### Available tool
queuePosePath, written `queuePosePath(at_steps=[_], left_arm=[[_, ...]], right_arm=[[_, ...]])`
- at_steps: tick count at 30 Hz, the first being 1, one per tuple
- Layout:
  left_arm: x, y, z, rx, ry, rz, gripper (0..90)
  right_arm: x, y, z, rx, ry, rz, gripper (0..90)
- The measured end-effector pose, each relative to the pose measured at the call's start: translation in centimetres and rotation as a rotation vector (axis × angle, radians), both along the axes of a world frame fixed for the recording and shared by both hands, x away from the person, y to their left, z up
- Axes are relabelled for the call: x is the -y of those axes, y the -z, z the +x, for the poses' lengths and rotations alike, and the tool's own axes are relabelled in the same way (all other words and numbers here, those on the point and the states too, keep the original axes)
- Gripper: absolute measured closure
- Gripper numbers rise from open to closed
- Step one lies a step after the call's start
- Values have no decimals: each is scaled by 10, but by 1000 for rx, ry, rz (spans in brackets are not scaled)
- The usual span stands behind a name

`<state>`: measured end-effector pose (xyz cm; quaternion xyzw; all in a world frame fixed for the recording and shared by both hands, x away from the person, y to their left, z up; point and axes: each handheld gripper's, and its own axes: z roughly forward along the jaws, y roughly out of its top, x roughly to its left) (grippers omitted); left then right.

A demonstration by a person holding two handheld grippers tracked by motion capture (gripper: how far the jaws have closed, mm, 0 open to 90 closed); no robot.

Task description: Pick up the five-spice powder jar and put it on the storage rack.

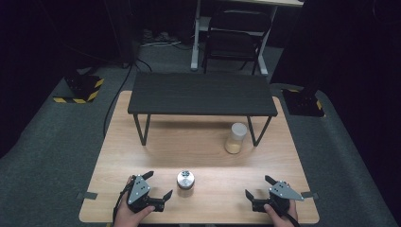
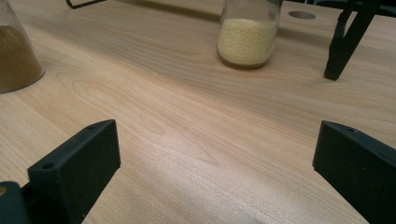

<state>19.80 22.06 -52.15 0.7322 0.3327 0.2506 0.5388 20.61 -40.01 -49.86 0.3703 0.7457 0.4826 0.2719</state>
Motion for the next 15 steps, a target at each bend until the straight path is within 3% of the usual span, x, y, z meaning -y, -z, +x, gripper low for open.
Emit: queuePosePath(at_steps=[5, 15], left_arm=[[-3, 1, 2, 1, 24, -7, 5], [-5, 2, 1, 1, 17, -18, 5]], right_arm=[[7, -1, 6, -37, -4, 45, 2], [8, -2, 9, -51, -8, 46, 2]])
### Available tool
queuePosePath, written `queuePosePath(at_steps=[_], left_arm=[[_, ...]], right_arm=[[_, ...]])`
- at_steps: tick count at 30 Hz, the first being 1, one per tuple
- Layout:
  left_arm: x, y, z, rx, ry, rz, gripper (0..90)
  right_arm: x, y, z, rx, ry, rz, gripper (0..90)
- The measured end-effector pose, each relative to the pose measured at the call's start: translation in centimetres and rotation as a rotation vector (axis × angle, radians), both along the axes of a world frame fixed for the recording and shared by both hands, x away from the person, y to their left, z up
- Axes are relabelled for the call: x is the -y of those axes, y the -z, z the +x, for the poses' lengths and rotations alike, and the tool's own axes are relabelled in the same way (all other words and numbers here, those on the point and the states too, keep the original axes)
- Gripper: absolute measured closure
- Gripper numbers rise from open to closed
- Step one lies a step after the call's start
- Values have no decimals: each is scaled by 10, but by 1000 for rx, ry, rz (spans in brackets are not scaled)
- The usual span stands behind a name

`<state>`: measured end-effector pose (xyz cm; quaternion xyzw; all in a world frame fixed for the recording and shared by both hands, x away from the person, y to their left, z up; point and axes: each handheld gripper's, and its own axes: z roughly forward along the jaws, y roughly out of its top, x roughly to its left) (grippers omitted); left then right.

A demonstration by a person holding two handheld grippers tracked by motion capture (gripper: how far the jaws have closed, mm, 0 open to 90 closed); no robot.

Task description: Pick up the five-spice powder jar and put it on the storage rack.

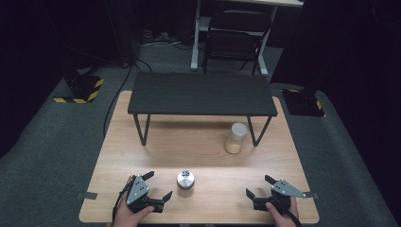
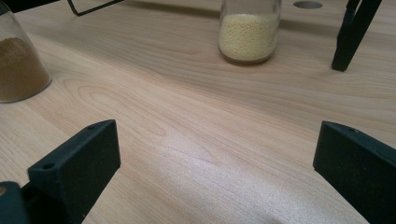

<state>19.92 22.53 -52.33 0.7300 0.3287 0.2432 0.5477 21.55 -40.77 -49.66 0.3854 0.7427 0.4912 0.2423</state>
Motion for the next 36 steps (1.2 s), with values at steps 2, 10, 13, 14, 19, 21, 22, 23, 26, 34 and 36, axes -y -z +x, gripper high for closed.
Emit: queuePosePath(at_steps=[2, 10, 13, 14, 19, 21, 22, 23, 26, 34, 36], left_arm=[[0, 0, 0, -1, -2, -1, 5], [-2, 1, 0, -8, -5, -15, 5], [-4, 3, -1, 3, 3, -28, 7], [-5, 4, 0, 2, 10, -37, 7], [-5, 4, 0, 17, 43, -50, 6], [-5, 3, 0, 30, 78, -79, 6], [-5, 3, 0, 30, 78, -79, 6], [-3, 2, 1, 42, 109, -85, 6], [-1, 2, 1, 48, 127, -95, 7], [16, 1, 5, 62, 159, -111, 13], [20, 1, 8, 61, 169, -113, 19]], right_arm=[[0, 0, 0, 2, -5, -4, 2], [-2, 0, -1, 11, -11, -10, 3], [-1, 1, -1, 10, -10, -6, 2], [-1, 1, -1, 10, -8, -5, 2], [-1, 1, -1, 9, -10, -3, 2], [0, 1, 0, 8, -12, -1, 2], [0, 1, 0, 8, -12, -1, 2], [0, 1, 0, 6, -12, -1, 2], [0, 0, 0, 7, -14, -2, 2], [0, 1, -1, 9, -11, -1, 2], [0, 1, 0, 8, -14, 0, 2]])
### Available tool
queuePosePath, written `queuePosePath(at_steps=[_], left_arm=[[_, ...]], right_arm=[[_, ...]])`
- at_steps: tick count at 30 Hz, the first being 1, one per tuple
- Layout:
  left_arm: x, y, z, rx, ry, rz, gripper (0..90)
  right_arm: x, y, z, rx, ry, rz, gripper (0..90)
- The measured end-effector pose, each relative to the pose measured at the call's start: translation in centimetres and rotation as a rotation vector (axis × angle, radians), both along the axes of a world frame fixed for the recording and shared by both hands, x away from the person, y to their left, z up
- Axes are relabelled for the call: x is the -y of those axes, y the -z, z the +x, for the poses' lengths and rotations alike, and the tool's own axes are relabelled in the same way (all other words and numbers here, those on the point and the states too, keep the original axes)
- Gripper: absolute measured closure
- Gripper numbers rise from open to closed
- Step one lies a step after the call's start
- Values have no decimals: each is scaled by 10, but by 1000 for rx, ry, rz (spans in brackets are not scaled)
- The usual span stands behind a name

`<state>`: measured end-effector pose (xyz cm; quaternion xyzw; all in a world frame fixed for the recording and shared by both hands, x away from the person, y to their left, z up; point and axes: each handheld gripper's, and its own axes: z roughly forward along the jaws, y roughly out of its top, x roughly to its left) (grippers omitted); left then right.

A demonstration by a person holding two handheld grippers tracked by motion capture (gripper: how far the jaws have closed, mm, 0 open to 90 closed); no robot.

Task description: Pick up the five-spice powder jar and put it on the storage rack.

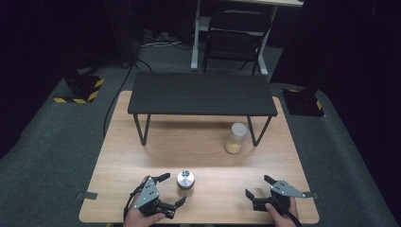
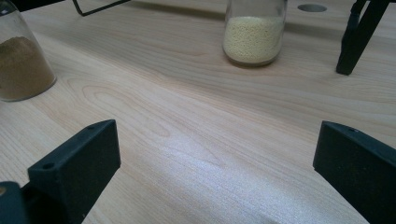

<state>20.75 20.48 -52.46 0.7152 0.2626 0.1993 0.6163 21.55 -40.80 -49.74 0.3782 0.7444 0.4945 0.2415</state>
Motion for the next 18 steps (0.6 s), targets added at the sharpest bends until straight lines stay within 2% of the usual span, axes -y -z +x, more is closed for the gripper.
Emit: queuePosePath(at_steps=[9, 18], left_arm=[[19, 3, 7, 5, 3, -13, 63], [34, 4, 9, 18, -57, -2, 215]], right_arm=[[1, 1, 0, 0, -1, 8, 2], [1, 1, -1, 2, 3, 11, 2]])
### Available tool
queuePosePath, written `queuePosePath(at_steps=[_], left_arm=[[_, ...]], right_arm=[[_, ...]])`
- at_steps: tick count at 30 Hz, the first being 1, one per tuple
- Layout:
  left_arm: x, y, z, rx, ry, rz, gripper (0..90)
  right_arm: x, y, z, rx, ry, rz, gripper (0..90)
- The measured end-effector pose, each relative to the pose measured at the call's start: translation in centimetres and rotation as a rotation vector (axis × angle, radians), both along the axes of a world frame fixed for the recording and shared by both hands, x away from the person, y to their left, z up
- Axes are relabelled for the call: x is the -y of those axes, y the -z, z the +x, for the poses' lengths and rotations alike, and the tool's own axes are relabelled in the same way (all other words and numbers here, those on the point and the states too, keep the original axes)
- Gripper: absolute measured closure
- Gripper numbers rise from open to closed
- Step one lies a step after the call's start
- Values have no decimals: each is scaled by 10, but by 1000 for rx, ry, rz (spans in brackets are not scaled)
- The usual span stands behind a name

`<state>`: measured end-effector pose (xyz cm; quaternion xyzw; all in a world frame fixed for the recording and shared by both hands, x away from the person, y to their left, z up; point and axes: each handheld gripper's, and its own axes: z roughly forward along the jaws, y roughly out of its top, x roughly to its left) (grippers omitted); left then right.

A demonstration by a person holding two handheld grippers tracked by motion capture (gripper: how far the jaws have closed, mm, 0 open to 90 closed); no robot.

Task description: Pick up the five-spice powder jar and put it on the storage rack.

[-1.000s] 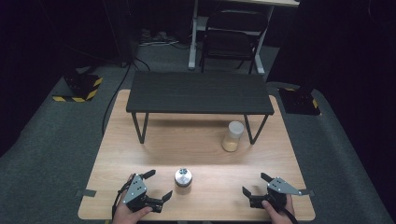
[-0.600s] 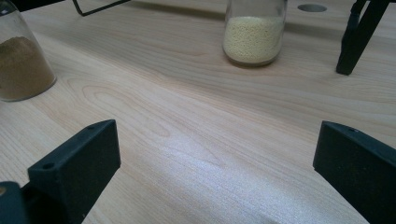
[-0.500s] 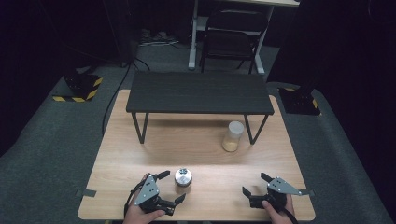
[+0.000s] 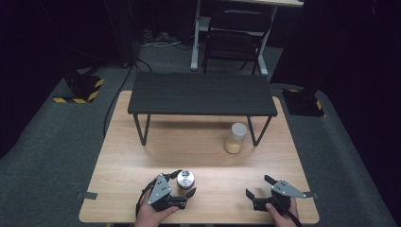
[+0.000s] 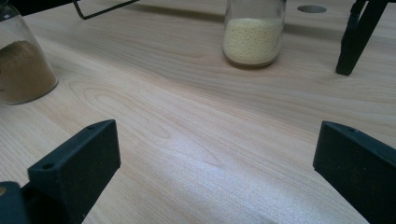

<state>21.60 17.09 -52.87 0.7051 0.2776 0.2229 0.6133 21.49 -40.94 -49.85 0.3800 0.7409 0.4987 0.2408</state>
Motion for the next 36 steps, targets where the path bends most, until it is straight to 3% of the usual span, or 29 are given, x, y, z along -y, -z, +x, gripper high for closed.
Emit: queuePosePath(at_steps=[8, 36], left_arm=[[1, 0, 0, 0, -22, -11, 326], [1, -5, -6, -10, -34, -20, 350]], right_arm=[[0, 1, -1, -1, 7, 9, 2], [1, 2, -2, 2, 16, 19, 2]])
